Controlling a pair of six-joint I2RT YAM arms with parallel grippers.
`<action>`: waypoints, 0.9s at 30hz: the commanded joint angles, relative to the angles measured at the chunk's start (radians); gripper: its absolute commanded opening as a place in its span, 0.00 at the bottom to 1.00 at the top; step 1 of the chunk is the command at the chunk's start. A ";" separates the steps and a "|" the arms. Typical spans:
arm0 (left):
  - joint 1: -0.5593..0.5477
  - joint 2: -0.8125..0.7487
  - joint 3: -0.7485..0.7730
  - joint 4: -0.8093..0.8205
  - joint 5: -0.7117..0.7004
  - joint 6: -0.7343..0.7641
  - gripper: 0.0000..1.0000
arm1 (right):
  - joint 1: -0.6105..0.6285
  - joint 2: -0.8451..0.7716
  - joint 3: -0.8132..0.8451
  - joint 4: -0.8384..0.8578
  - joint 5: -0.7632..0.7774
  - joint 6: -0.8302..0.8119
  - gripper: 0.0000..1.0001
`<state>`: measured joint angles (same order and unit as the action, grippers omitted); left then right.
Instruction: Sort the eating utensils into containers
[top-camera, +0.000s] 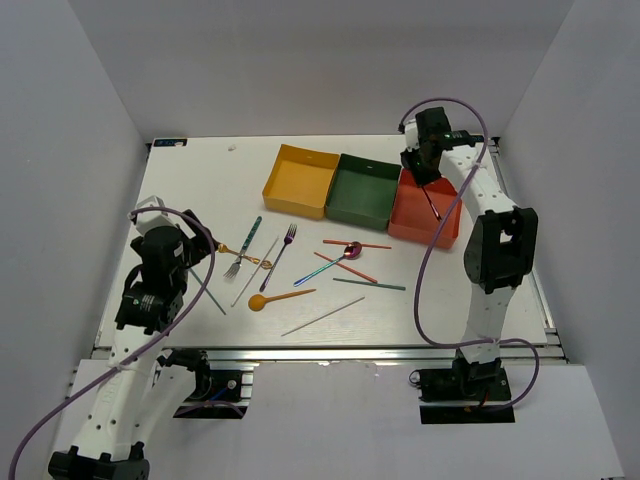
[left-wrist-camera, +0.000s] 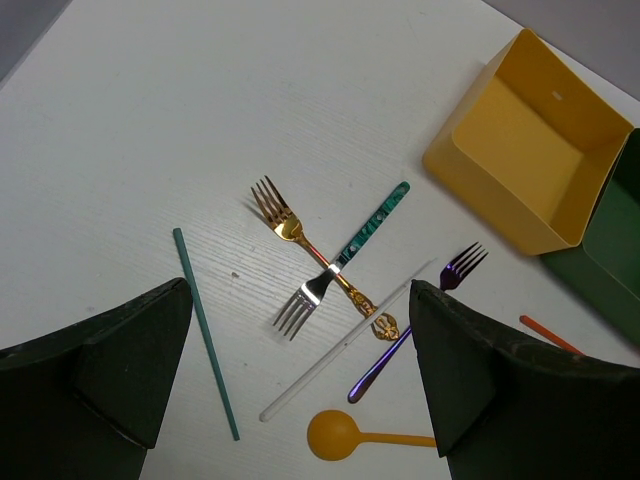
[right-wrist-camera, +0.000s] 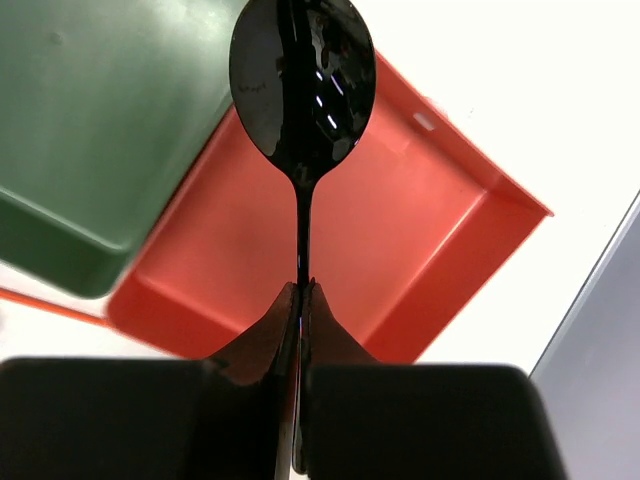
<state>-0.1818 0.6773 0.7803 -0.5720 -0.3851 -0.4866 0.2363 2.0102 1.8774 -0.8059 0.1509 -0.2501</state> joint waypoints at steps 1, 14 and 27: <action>-0.010 0.005 0.005 0.000 -0.011 0.002 0.98 | -0.035 -0.042 -0.045 0.037 -0.074 -0.077 0.00; -0.010 0.018 0.004 0.000 -0.009 0.003 0.98 | -0.078 -0.030 -0.135 0.122 -0.030 -0.049 0.18; -0.012 0.021 0.004 0.006 0.005 0.010 0.98 | -0.028 -0.105 -0.040 0.109 -0.001 0.115 0.89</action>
<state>-0.1894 0.6952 0.7803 -0.5716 -0.3843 -0.4862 0.1680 1.9953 1.7844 -0.7055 0.1402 -0.2230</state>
